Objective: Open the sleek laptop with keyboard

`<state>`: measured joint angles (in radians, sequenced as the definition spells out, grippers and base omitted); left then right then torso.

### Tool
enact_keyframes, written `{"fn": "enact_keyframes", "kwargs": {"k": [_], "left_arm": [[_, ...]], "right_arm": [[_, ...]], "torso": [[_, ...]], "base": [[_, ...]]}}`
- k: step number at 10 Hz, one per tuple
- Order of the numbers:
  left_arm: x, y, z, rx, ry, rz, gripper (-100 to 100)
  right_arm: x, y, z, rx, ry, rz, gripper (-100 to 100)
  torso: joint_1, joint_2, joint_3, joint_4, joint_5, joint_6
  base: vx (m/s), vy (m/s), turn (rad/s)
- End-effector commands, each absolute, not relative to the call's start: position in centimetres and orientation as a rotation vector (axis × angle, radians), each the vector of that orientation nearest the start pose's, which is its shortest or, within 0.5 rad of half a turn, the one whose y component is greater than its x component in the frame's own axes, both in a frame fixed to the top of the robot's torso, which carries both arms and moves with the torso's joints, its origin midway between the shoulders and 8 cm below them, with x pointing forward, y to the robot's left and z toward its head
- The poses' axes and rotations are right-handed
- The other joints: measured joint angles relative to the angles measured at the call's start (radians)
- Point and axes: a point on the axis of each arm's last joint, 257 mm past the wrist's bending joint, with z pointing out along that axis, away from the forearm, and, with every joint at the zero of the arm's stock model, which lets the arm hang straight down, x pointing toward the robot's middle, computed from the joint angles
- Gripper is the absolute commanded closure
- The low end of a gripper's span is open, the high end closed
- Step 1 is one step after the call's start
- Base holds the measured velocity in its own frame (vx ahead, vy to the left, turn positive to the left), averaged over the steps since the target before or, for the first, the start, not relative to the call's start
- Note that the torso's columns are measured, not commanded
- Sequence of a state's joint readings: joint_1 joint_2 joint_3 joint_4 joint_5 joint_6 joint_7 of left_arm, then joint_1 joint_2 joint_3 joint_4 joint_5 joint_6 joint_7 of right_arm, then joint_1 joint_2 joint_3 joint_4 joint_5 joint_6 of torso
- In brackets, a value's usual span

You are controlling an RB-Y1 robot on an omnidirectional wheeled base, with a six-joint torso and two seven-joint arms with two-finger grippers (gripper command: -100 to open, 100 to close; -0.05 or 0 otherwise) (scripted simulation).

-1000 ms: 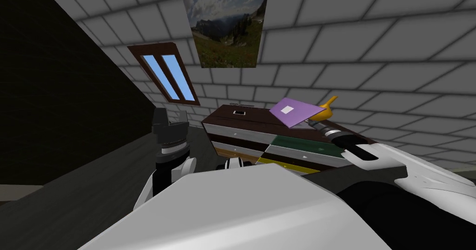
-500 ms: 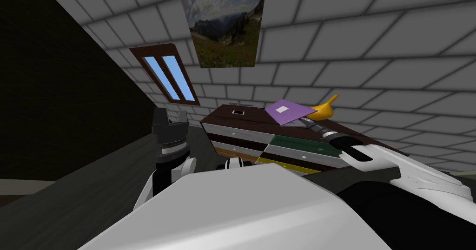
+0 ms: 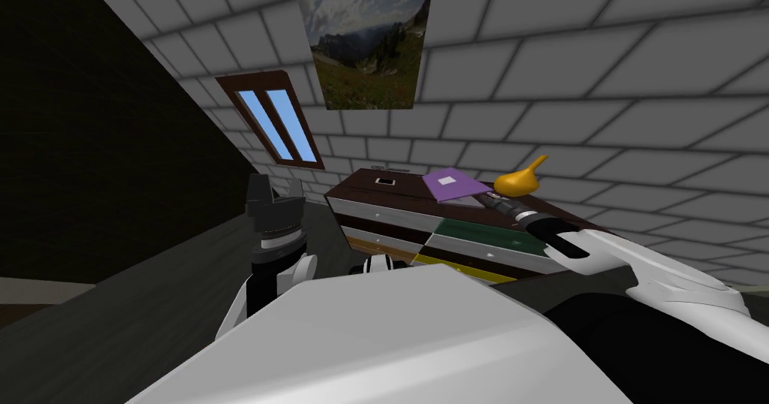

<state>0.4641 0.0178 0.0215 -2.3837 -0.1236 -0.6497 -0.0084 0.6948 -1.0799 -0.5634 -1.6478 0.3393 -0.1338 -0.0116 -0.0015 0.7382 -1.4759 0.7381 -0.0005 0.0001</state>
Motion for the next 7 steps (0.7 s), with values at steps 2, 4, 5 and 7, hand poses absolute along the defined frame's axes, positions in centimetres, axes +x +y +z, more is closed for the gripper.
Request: {"fn": "enact_keyframes", "kwargs": {"k": [2, 4, 5, 7], "left_arm": [[29.4, 24.8, 10.1, -0.330, 0.504, -1.266, 0], [29.4, 24.8, 10.1, -0.330, 0.504, -1.266, 0], [29.4, 24.8, 10.1, -0.330, 0.504, -1.266, 0], [29.4, 24.8, 10.1, -0.330, 0.504, -1.266, 0]], "right_arm": [[36.7, -64.7, -7.0, 0.069, 1.701, -0.352, -100], [37.0, -63.8, -7.1, -0.037, 1.720, -0.437, -100], [37.2, -63.3, -7.2, -0.092, 1.726, -0.481, -100], [37.4, -62.4, -7.3, -0.203, 1.732, -0.569, -100]], "torso": [[0.002, 0.000, 0.000, 0.000, 0.001, -0.001], [0.004, 0.002, 0.001, 0.002, 0.003, 0.000], [0.005, 0.002, 0.001, 0.002, 0.003, 0.000], [0.004, 0.002, 0.001, 0.002, 0.003, 0.000]], "base": [[-0.020, -0.037, 0.025], [-0.025, -0.040, 0.028], [-0.025, -0.036, 0.027], [-0.031, -0.041, 0.034]]}}
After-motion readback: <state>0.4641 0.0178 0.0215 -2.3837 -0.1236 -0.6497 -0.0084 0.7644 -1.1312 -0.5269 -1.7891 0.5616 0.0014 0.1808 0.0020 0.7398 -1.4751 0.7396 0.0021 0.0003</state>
